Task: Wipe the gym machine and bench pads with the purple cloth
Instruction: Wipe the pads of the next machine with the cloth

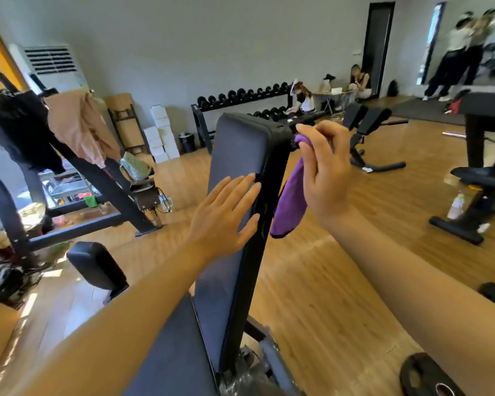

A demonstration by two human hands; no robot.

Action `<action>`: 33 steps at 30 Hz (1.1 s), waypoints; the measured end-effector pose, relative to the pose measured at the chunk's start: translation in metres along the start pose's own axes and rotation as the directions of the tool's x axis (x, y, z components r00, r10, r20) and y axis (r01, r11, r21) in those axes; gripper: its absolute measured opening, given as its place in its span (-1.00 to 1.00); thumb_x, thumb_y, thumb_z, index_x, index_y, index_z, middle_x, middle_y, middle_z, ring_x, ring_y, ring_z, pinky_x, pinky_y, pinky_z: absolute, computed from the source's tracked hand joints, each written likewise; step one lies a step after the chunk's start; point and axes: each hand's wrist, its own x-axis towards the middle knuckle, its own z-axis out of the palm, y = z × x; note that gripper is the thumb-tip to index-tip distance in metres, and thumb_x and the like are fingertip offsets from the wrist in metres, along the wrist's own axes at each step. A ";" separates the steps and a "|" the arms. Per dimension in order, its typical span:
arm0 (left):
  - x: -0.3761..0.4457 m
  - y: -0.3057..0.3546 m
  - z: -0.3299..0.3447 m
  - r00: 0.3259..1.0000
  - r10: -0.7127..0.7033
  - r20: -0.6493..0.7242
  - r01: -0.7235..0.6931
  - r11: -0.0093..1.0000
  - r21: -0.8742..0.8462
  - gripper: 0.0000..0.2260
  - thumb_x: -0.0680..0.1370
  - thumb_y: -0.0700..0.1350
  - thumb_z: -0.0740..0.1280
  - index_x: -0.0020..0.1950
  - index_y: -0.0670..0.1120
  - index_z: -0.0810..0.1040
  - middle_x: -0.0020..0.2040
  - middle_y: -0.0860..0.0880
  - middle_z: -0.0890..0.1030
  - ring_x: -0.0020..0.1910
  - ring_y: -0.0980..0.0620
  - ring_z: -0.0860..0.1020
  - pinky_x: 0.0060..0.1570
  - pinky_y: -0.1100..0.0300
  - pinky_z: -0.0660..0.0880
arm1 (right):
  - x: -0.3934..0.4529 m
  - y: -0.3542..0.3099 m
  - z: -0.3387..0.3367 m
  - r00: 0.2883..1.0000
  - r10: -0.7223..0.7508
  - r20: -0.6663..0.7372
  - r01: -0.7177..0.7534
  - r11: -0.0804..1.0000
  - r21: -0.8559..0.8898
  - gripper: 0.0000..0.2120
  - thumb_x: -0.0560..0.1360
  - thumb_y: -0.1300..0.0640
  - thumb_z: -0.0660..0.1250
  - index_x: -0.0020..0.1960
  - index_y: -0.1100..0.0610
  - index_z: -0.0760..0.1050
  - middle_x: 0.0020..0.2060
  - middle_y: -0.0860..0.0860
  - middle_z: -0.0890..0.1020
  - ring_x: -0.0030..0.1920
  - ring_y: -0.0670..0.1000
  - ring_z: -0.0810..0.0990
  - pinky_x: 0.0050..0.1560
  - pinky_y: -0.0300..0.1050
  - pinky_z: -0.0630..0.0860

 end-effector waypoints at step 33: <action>0.057 -0.069 0.059 0.938 0.291 -0.187 -0.337 0.890 -0.307 -0.48 0.74 -0.01 -0.01 0.64 -0.12 -0.13 0.65 -0.03 -0.11 0.62 -0.09 0.02 0.57 0.00 0.08 | -0.110 -0.018 0.074 0.976 0.132 0.171 -0.132 0.991 -0.009 -0.46 0.71 0.16 -0.03 0.61 0.08 -0.18 0.60 0.02 -0.10 0.58 0.15 -0.02 0.53 0.17 0.11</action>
